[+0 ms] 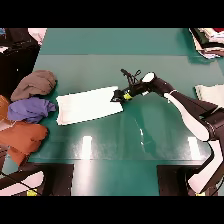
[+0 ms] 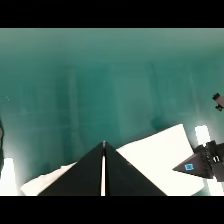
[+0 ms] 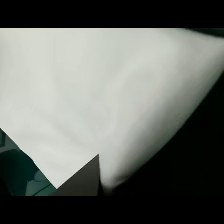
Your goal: Fold the shirts.
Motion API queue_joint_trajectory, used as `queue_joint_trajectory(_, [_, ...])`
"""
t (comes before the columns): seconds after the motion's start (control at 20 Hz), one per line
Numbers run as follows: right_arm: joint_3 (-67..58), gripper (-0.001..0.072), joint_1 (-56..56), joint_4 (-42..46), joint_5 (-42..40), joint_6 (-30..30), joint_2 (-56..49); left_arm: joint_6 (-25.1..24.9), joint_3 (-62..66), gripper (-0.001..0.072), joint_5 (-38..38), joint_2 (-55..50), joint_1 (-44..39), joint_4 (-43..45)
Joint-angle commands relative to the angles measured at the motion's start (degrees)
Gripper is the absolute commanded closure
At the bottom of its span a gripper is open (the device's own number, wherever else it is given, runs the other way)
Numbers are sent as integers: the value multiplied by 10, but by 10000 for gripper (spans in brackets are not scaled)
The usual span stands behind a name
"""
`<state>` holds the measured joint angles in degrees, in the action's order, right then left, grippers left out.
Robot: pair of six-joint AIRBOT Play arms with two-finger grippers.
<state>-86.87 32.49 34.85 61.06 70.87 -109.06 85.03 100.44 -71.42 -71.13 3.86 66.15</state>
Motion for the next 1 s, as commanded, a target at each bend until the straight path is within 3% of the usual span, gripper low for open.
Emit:
queue_joint_trajectory(0.0, [-26, 698, -18, 14, -5, 18, 18, 1, 0, 681, 2, 0, -27, -7])
queue_joint_trajectory(0.4, [-25, 698, -308, 234, 70, 48, 204, 2, 0, 680, 62, 0, -175, -7])
queue_joint_trajectory(0.7, [-25, 698, -581, 227, 56, 48, 263, 3, 0, 680, 118, -1, -235, -6])
queue_joint_trajectory(0.95, [-25, 698, -687, 174, 49, 48, 243, 7, 0, 680, 126, -1, -236, -6])
